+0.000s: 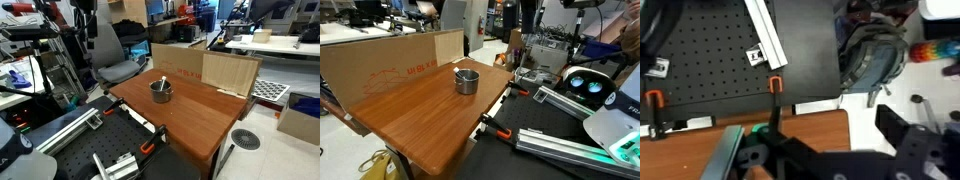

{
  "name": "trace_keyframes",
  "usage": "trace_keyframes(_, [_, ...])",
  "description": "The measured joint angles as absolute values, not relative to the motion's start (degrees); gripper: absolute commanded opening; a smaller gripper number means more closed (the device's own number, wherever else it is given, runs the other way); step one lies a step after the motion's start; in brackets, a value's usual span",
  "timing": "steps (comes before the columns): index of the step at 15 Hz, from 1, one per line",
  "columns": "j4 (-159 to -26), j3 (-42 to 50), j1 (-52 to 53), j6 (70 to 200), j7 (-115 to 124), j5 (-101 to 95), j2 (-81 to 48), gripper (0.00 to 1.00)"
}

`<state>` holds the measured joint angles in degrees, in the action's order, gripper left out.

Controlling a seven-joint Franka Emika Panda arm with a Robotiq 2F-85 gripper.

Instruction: Take the marker out of the pot and put it on the table

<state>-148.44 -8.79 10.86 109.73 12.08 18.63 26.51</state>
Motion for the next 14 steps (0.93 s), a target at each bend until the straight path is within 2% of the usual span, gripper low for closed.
trace_keyframes(14, [-148.3,-8.5,10.4,109.7,11.2,18.6,26.6,1.00])
